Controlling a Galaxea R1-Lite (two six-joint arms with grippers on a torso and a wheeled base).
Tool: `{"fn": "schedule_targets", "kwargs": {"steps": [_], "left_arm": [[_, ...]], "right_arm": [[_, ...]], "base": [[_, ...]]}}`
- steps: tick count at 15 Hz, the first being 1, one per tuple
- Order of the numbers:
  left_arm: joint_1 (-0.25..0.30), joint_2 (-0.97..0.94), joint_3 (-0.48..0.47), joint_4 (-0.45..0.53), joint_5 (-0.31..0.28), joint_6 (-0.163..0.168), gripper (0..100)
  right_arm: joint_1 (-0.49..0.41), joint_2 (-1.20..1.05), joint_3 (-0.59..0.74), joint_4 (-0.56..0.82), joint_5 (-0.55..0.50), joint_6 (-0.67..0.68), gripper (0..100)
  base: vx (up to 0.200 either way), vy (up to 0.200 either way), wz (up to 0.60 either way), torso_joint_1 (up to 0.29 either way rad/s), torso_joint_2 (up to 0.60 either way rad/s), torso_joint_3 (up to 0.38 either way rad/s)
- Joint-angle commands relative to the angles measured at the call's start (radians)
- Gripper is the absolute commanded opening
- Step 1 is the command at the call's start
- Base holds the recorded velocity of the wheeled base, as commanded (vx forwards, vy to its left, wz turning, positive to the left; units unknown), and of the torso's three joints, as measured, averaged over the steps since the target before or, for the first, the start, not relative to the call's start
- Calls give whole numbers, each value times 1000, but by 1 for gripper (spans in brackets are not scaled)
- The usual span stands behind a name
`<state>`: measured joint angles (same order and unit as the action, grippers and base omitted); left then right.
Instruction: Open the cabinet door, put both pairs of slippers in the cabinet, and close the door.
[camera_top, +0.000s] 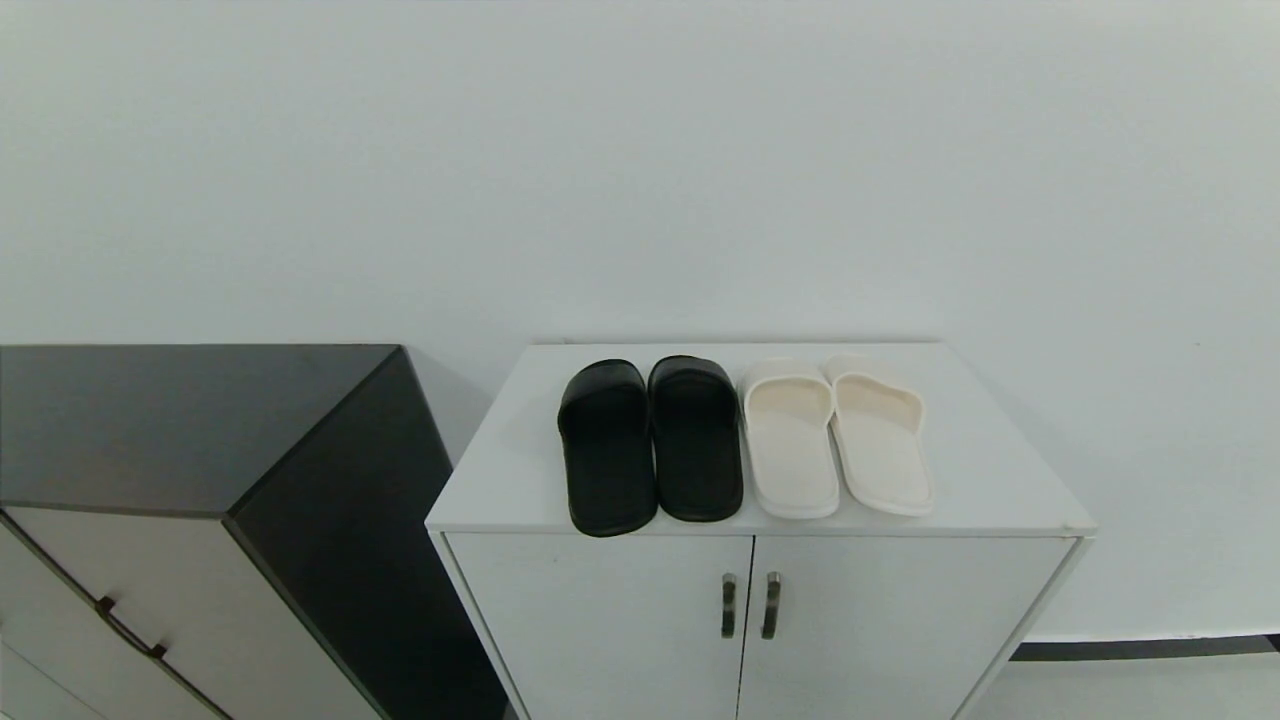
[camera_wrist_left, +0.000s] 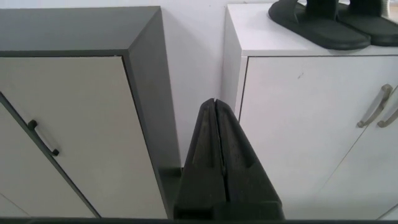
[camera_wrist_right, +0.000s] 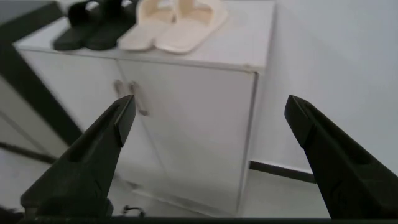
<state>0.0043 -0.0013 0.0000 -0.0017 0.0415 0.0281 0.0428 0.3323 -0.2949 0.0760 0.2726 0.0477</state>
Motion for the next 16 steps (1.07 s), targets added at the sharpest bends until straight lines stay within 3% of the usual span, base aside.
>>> {"fn": "schedule_targets", "kwargs": {"steps": [1,3,5,7,9,14,16], "left_arm": [[0,1,0,0,0,4,0],[0,1,0,0,0,3,0],[0,1,0,0,0,3,0],[0,1,0,0,0,3,0],[0,1,0,0,0,3,0],[0,1,0,0,0,3,0],[0,1,0,0,0,0,0]], "right_arm": [[65,413,-158,-110,77,43,100],[174,597,-176,-318,24,133,100],[328,695,-194,-393,-124,161,100],[566,806,-228,-453,-323,176,100],[690,913,-294,-493,-452,207,100],[770,1209,-478,-519,-655,212,100],[764,1321,-543,-611,-773,207,100]], "base": [[0,0,0,0,0,0],[0,0,0,0,0,0],[0,0,0,0,0,0],[0,0,0,0,0,0],[0,0,0,0,0,0],[0,0,0,0,0,0],[0,0,0,0,0,0]]}}
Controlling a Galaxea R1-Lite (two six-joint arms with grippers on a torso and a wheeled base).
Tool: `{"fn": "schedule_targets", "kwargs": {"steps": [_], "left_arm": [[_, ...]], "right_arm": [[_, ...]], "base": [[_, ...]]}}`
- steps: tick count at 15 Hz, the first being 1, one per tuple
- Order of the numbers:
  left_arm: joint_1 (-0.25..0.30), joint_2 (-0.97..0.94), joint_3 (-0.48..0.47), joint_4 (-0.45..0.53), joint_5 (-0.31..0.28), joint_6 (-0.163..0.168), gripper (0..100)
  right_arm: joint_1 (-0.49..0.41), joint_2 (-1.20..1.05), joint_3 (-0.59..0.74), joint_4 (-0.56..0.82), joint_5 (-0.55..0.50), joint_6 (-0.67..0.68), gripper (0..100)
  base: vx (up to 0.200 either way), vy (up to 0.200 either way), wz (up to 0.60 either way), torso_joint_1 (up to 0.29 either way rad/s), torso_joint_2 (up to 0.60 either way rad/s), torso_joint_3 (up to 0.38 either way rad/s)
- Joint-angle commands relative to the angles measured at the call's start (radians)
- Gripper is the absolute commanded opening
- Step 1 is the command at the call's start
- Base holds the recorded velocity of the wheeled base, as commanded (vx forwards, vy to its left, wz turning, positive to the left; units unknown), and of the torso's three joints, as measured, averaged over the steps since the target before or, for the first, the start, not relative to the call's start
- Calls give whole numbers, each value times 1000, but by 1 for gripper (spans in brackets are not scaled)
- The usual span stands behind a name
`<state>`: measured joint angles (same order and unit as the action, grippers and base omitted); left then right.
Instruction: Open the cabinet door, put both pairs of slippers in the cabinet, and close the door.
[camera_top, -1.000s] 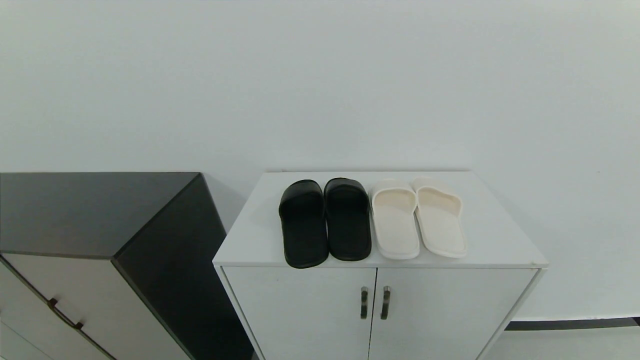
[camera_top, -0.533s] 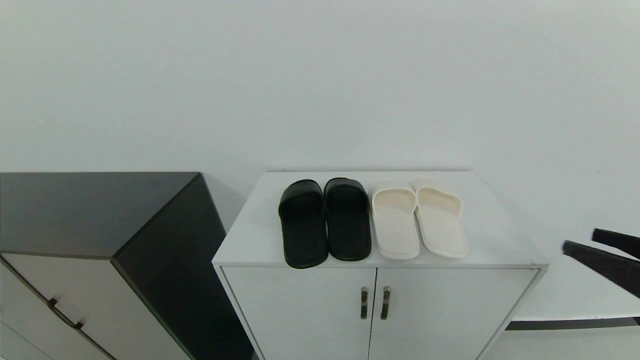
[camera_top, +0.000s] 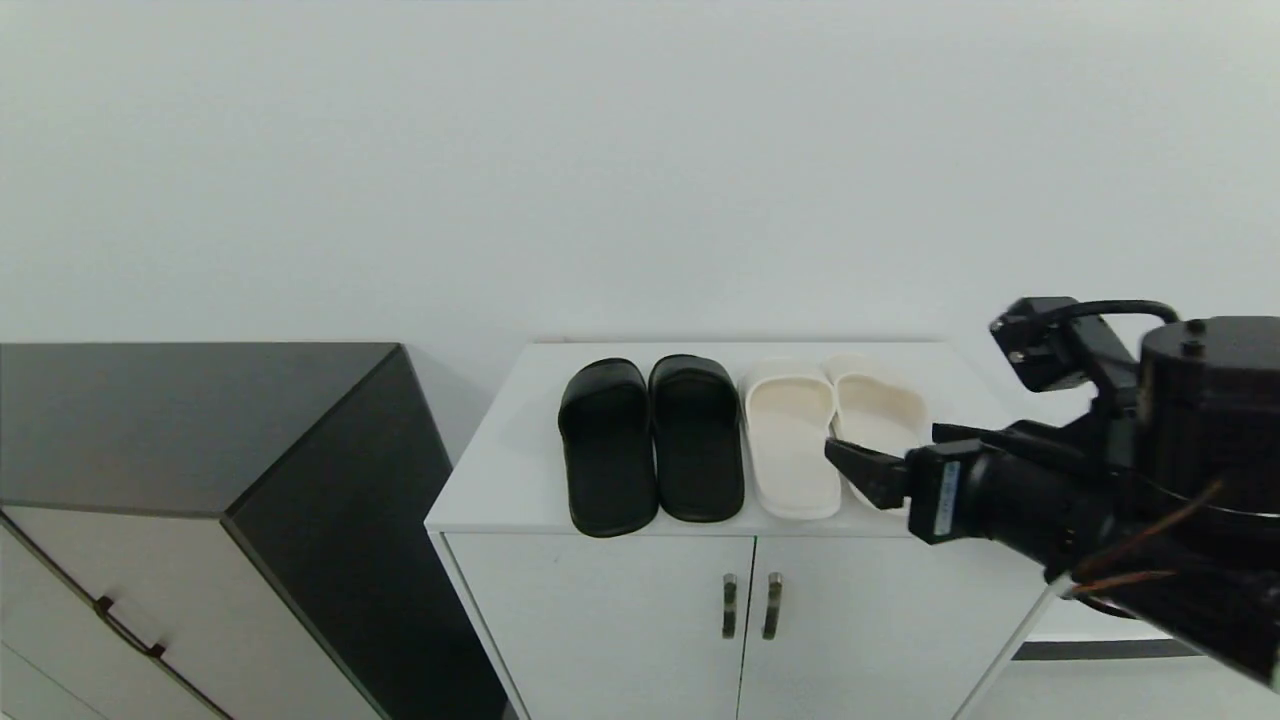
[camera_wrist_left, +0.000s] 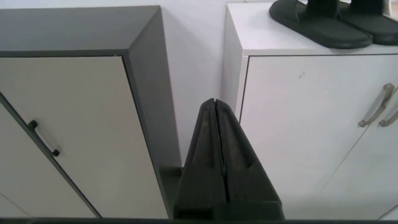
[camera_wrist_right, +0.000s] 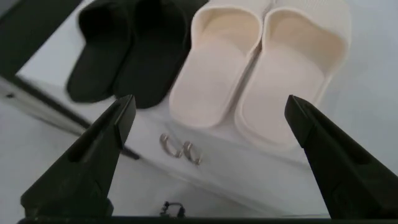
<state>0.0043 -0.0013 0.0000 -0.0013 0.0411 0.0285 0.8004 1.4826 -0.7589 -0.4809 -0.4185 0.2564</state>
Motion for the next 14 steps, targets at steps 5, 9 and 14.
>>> {"fn": "schedule_targets", "kwargs": {"steps": [5,9,14], "left_arm": [[0,1,0,0,0,-2,0],[0,1,0,0,0,-4,0],[0,1,0,0,0,-10,0]], "right_arm": [[-69,329,-194,-99,-183,-8,100],[-96,401,-238,-117,-186,-6,100],[-148,484,-323,-134,-183,-26,100]], "base": [[0,0,0,0,0,0],[0,0,0,0,0,0],[0,0,0,0,0,0]]}}
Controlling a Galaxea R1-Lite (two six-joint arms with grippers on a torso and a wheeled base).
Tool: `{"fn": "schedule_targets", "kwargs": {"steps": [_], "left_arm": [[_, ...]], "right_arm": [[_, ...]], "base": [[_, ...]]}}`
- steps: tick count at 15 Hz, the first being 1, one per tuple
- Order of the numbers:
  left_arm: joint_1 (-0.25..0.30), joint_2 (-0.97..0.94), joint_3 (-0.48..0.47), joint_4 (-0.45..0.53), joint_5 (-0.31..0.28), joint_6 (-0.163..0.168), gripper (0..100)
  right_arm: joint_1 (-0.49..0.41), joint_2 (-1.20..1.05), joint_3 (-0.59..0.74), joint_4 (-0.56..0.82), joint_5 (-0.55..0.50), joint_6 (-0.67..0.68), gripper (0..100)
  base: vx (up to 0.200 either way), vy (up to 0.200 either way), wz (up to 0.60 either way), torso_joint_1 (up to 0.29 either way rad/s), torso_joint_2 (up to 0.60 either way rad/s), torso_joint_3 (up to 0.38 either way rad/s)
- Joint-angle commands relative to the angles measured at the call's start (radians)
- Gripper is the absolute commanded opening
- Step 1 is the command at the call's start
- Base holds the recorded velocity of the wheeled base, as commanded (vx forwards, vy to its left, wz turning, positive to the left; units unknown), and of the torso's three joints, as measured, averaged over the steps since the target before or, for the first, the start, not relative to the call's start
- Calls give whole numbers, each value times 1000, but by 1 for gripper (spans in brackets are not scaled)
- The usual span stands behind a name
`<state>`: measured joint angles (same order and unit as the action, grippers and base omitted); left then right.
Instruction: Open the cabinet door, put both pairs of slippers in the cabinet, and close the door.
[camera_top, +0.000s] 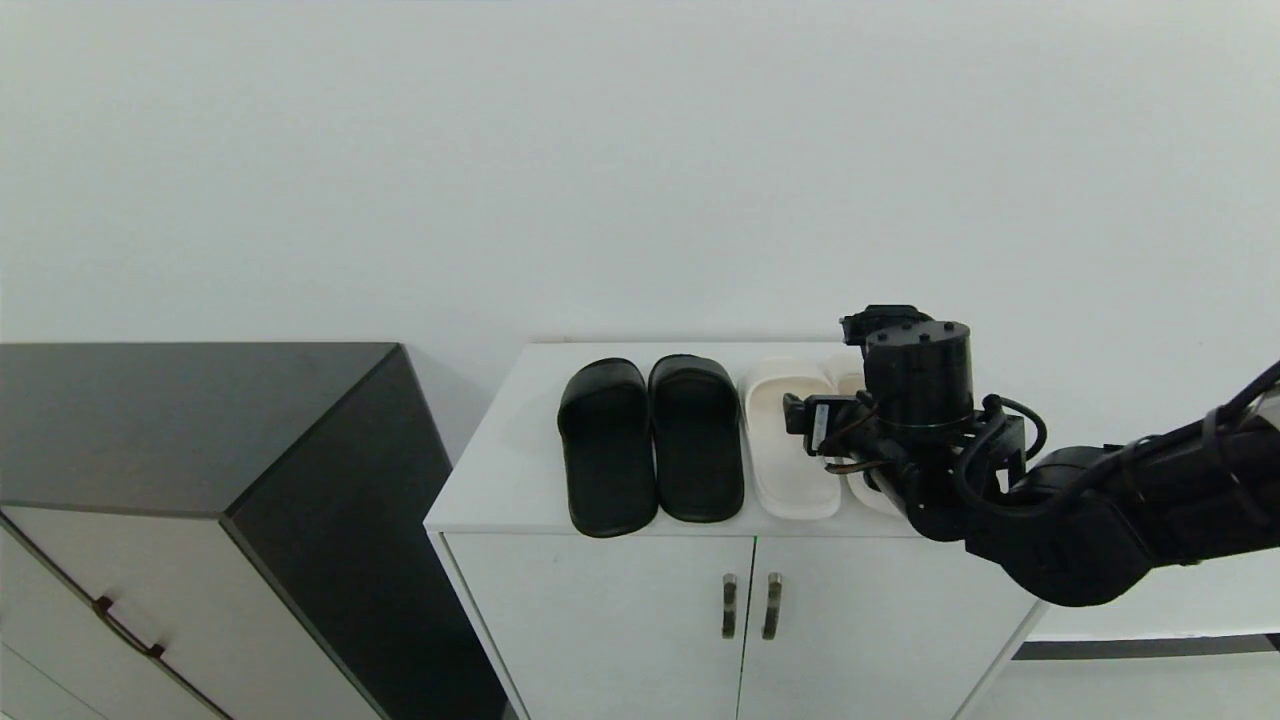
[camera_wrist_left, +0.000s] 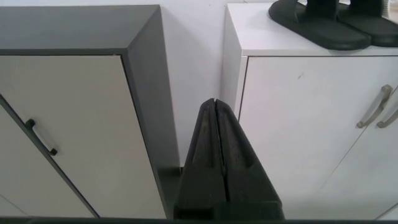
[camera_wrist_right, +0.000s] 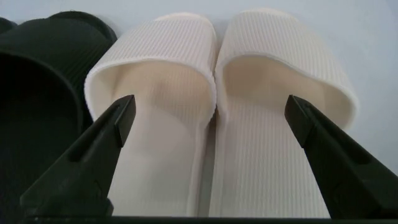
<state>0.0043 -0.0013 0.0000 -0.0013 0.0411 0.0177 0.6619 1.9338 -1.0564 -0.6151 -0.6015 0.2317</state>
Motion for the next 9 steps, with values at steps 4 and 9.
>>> {"fn": "schedule_targets", "kwargs": {"steps": [4,9], "left_arm": [[0,1,0,0,0,-2,0],[0,1,0,0,2,-5,0]], "right_arm": [[-30,80,-90,0,2,-15,100],[-50,137,-155,0,5,-26,100]], "base": [[0,0,0,0,0,0],[0,0,0,0,0,0]]}}
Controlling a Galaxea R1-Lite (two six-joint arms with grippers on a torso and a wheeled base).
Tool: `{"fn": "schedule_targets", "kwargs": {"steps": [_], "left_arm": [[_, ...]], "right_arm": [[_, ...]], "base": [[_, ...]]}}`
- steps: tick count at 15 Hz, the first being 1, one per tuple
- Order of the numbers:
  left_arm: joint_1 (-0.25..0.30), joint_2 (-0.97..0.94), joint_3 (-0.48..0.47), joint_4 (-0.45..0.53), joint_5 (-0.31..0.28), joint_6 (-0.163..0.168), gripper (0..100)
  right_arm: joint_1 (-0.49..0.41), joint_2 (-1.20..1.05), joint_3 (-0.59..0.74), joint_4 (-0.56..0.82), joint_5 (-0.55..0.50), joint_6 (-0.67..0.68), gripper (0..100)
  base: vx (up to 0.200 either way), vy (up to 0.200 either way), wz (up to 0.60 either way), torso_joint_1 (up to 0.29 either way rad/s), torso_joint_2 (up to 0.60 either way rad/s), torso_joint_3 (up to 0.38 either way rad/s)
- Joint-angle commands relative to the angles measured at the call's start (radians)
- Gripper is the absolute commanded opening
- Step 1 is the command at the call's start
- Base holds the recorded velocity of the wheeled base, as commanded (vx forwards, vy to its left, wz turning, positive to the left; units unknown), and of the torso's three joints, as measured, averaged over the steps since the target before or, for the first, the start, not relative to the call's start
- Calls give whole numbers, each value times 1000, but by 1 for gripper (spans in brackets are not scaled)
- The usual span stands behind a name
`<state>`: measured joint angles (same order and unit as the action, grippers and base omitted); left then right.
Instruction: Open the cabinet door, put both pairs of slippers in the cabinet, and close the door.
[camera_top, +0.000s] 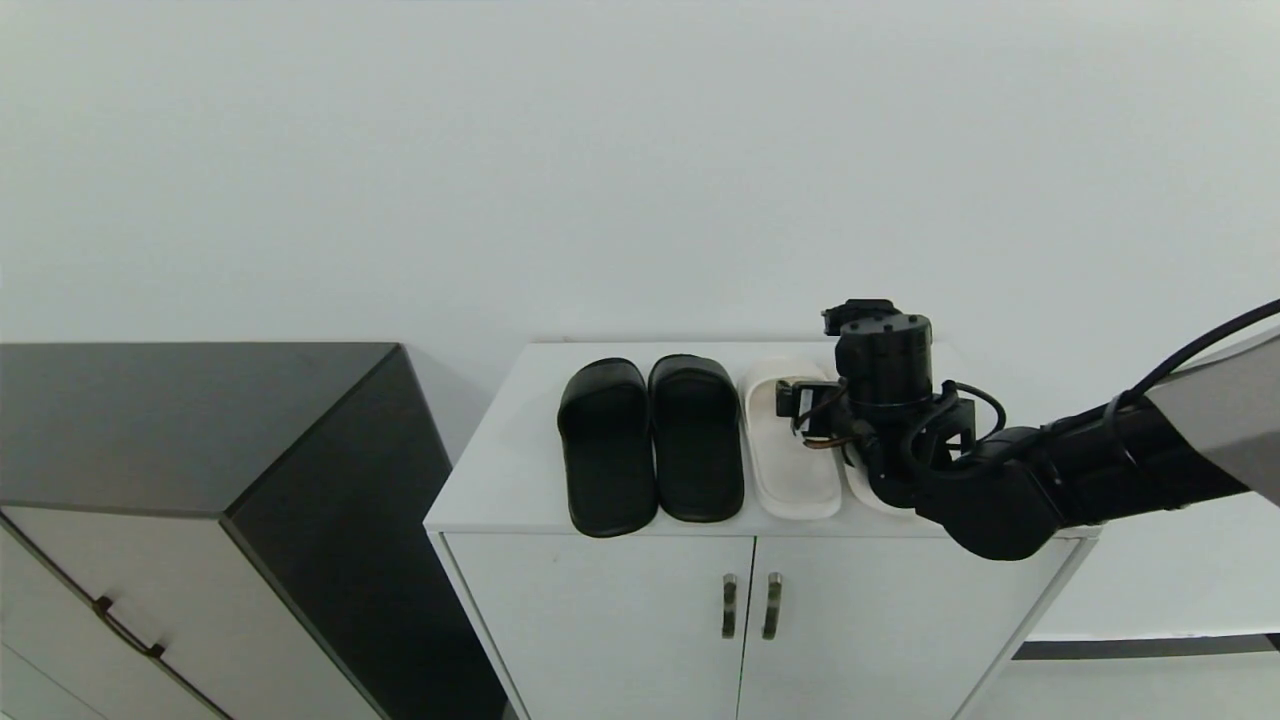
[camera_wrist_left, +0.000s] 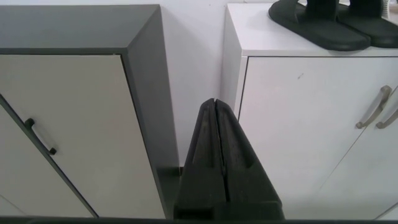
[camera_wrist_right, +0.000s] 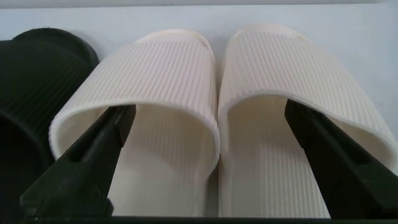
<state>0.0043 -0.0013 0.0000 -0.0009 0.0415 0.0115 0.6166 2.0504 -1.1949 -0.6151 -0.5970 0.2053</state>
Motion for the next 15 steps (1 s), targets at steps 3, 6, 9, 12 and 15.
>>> {"fn": "schedule_targets", "kwargs": {"steps": [3,6,9,12,15], "left_arm": [[0,1,0,-1,0,-11,0],[0,1,0,-2,1,-11,0],[0,1,0,-2,0,-10,0],[0,1,0,-2,0,-10,0],[0,1,0,-1,0,-10,0]], "right_arm": [[-18,37,-28,0,3,-6,0],[-28,36,-28,-2,2,-21,0],[-28,27,-22,-41,-3,-58,0],[-14,-38,31,-78,-3,-116,0],[43,-181,181,-78,23,-119,0]], "base": [[0,0,0,0,0,0],[0,0,0,0,0,0],[0,0,0,0,0,0],[0,0,0,0,0,0],[0,0,0,0,0,0]]}}
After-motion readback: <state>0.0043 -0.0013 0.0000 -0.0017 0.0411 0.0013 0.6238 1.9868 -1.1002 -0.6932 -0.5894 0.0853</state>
